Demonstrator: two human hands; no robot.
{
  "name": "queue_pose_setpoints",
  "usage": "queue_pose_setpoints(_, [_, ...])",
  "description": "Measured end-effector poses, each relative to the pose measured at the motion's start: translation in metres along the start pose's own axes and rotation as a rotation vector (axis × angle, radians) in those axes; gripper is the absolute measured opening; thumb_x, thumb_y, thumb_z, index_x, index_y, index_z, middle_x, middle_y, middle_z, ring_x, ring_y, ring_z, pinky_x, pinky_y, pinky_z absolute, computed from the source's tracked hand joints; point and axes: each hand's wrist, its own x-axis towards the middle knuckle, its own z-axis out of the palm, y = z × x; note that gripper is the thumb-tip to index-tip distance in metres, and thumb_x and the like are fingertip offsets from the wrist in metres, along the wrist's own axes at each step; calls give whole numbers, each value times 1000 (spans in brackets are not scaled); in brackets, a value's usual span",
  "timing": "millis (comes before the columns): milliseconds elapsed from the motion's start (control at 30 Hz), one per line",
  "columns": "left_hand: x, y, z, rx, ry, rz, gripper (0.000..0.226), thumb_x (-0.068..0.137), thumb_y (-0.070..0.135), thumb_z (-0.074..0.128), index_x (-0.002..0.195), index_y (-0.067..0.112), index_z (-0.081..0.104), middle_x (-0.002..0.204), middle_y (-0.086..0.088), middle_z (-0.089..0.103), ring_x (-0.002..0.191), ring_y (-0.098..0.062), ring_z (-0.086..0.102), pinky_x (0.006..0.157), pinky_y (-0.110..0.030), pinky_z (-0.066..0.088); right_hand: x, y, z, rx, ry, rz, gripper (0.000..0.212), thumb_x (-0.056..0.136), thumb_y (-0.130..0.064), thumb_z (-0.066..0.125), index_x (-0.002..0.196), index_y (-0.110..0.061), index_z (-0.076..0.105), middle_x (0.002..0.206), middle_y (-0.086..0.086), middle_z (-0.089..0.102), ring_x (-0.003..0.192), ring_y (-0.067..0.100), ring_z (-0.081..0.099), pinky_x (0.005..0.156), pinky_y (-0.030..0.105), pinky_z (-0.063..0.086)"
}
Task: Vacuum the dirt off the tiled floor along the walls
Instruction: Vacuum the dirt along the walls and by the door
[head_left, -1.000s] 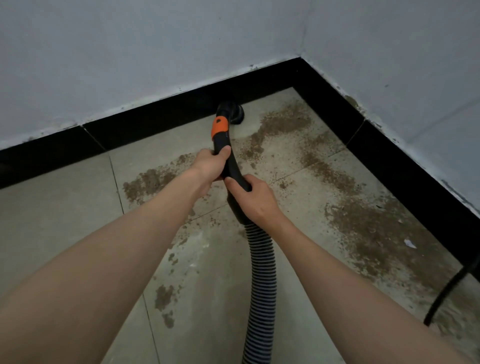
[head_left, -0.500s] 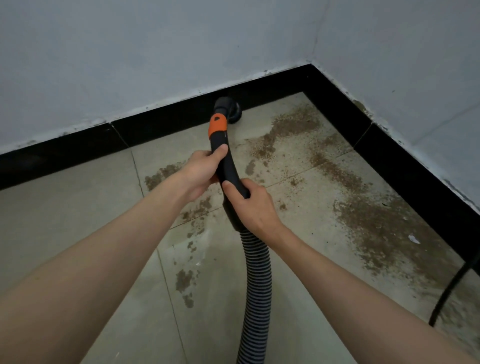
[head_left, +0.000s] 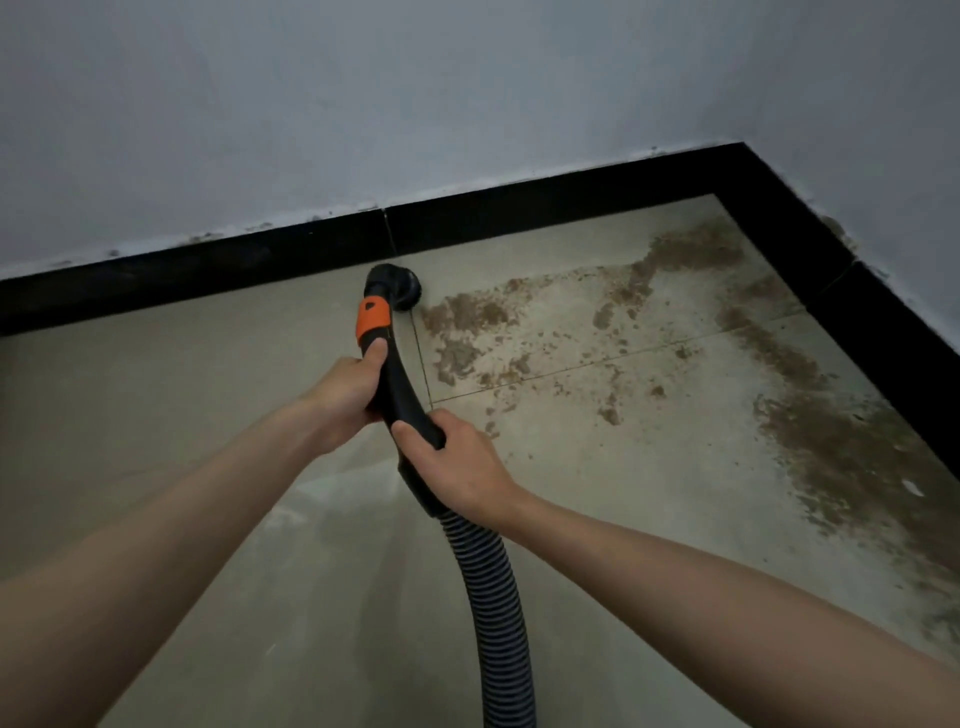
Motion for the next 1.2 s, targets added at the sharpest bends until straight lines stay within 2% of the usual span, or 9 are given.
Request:
queue_pose_setpoints(267, [-11,-27,-5,-80,-10,-53,51,103,33,33,131,-9,39,122,-22,53,104,-31,54,82,-38,46,-16,8,6,-155,-13,10,35,91,-57,47,93,-24,56,80,-2,68,72,18,66,68,38,55])
queue_pose_setpoints(467, [-11,-29,14,-101,-43,-48,49,103,34,33,126,-8,42,105,-16,56,98,-29,56,81,-37,46,-23,15,-10,-216,29,31,35,92,-57,46,95,-24,56,78,-4,65,74,19,64,68,36,53])
queue_pose_setpoints(600, [-10,-29,23,-90,-38,-42,50,103,35,33,127,-8,41,110,-17,55,98,-29,56,79,-37,46,-24,19,-16,-229,42,42,37,91,-59,46,94,-24,56,77,-3,64,75,20,63,68,35,52])
queue_pose_setpoints(733, [-10,-32,26,-87,-29,-44,48,103,35,33,126,-7,40,106,-16,55,93,-27,56,75,-36,47,-26,20,-18,-228,39,42,34,90,-58,47,88,-25,54,75,-5,61,71,17,61,63,33,48])
queue_pose_setpoints(800, [-10,-33,27,-88,-18,-45,48,103,34,34,127,-6,39,105,-15,55,91,-26,56,73,-35,47,-26,20,-20,-209,26,43,34,90,-58,48,86,-25,54,76,-4,63,72,17,62,66,35,52])
queue_pose_setpoints(900, [-9,-33,28,-75,-3,-44,49,103,34,34,129,-6,38,111,-17,54,96,-29,56,75,-36,47,-26,19,-21,-173,10,44,33,90,-57,49,85,-25,54,79,-2,65,74,19,64,71,39,56])
queue_pose_setpoints(1033, [-5,-32,29,-67,-3,-54,50,103,34,34,132,-7,37,116,-19,53,100,-30,55,78,-38,47,-26,20,-22,-178,13,42,31,90,-57,49,83,-27,53,77,-4,65,72,17,64,70,38,55])
queue_pose_setpoints(1200, [-1,-29,37,-73,-22,-57,51,103,34,34,134,-7,36,124,-21,52,103,-31,55,81,-38,48,-22,22,-28,-184,15,63,34,92,-55,49,93,-22,56,82,1,67,76,20,66,75,42,57])
